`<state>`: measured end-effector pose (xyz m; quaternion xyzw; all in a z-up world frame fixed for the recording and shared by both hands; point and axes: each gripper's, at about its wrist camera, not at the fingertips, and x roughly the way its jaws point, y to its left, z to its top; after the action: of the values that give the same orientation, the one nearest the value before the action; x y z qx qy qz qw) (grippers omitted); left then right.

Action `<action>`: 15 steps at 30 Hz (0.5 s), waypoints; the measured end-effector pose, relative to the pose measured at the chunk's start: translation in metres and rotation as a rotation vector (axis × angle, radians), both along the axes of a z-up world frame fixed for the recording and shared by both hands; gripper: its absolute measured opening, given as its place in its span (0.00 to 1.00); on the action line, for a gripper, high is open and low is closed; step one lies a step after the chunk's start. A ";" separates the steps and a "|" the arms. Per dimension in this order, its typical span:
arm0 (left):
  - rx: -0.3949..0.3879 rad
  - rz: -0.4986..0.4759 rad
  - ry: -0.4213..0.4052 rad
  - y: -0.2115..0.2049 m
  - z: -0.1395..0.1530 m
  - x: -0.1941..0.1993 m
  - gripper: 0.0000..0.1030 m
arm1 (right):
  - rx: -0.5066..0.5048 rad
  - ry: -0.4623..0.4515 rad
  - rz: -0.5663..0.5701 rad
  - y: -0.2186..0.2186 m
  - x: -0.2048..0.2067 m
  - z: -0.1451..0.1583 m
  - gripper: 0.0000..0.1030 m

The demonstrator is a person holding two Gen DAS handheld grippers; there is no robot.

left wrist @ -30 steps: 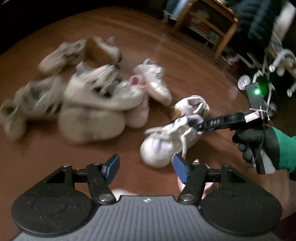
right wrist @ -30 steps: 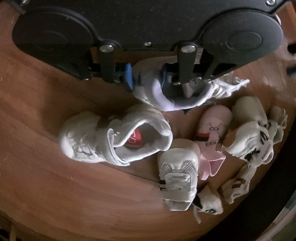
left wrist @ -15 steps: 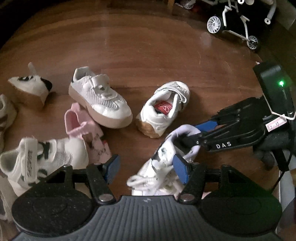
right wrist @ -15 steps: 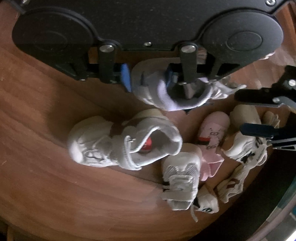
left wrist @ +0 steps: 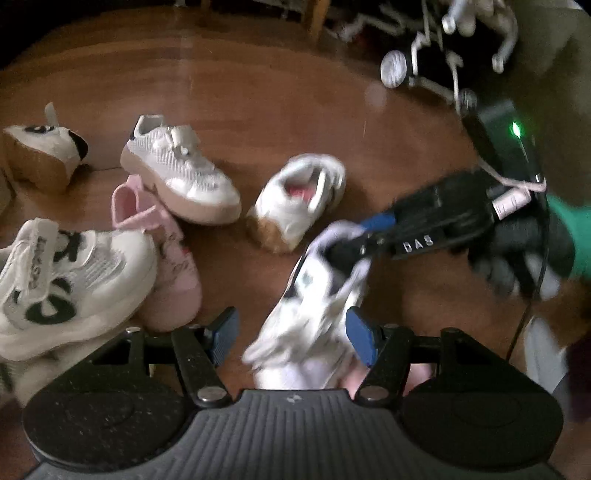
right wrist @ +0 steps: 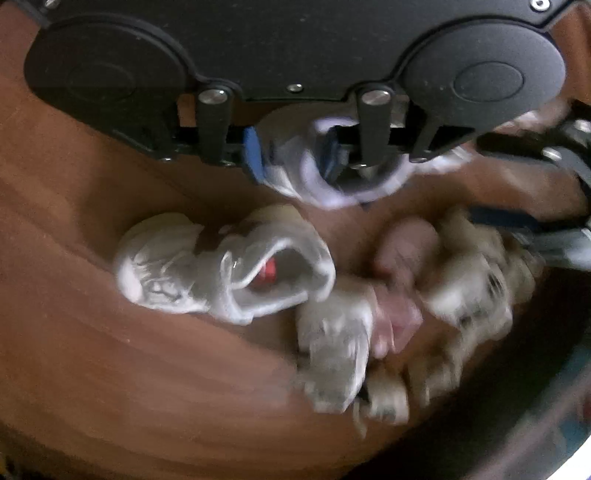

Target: Organize scattered shoes

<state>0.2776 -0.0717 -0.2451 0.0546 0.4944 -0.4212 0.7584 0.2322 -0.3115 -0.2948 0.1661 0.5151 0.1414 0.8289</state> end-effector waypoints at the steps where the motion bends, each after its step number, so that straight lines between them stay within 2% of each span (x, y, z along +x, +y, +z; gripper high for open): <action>1: 0.001 0.009 -0.002 -0.009 0.002 0.007 0.61 | 0.001 -0.005 -0.015 -0.003 -0.001 0.003 0.43; 6: 0.028 0.009 0.049 -0.049 -0.010 0.027 0.61 | -0.040 0.020 -0.071 -0.014 -0.006 0.007 0.43; 11: 0.126 -0.024 0.116 -0.086 -0.039 0.033 0.55 | -0.061 0.058 -0.124 -0.024 -0.014 0.003 0.43; 13: 0.160 -0.026 0.129 -0.096 -0.048 0.033 0.49 | -0.056 0.068 -0.136 -0.025 -0.016 -0.001 0.48; 15: 0.198 -0.030 0.118 -0.101 -0.053 0.033 0.37 | -0.049 0.070 -0.148 -0.024 -0.019 -0.002 0.52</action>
<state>0.3103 -0.1728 -0.2981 0.1117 0.5764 -0.3840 0.7126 0.2133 -0.3351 -0.2967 0.1883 0.5333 0.0612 0.8224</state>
